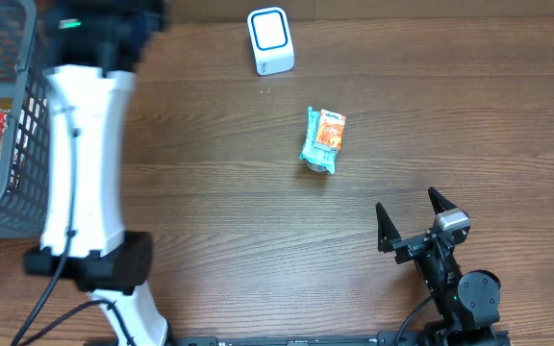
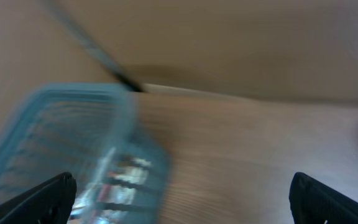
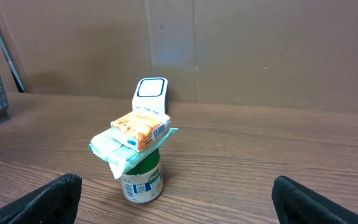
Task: Scan the item barcode
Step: 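Return the left gripper into the grey basket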
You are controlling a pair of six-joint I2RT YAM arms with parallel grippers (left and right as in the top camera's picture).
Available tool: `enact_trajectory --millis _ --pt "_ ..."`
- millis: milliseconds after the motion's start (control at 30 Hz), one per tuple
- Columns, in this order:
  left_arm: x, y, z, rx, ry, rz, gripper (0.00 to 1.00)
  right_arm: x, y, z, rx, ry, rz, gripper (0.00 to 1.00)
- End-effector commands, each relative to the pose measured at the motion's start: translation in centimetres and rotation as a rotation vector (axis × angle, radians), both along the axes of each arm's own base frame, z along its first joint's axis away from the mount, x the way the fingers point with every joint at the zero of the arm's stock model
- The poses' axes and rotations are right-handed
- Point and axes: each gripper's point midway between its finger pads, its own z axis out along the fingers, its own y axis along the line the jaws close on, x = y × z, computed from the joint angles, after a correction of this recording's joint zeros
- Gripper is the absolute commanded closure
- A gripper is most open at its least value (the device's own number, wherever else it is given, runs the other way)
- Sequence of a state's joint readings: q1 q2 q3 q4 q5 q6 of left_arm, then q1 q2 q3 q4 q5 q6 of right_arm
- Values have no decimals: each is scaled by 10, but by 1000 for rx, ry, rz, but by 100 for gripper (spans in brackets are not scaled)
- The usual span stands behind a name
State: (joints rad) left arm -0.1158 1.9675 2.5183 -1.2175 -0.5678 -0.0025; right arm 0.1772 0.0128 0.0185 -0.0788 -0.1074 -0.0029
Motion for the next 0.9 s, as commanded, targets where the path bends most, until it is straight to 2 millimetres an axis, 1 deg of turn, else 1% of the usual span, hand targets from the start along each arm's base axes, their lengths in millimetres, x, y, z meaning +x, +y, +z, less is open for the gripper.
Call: enact_trajectory --millis 0,100,200,333,400,500,633,733,833,867 --pt "-27 74 36 28 -71 118 0 0 -1 -2 4 -4 -6 0" --pt "-40 128 32 -14 -70 198 0 0 -1 -2 4 -3 -6 0" --pt "-52 173 18 -61 -49 258 0 0 -1 -2 4 -3 -6 0" --pt "-69 219 -8 -131 4 320 0 0 -1 -2 4 -4 -6 0" --pt "-77 238 -26 -159 50 359 0 0 -1 -2 4 -4 -6 0" --pt "-87 261 -58 -195 138 404 1 0 -1 -2 4 -4 -6 0" --pt "-93 285 -112 -257 275 448 0 0 -1 -2 4 -4 -6 0" --pt "-93 292 -155 -323 371 453 0 0 -1 -2 4 -4 -6 0" --pt "-91 294 -194 -352 475 443 0 0 -1 -2 4 -4 -6 0" --pt "-90 295 -205 -358 500 438 0 0 -1 -2 4 -4 -6 0"
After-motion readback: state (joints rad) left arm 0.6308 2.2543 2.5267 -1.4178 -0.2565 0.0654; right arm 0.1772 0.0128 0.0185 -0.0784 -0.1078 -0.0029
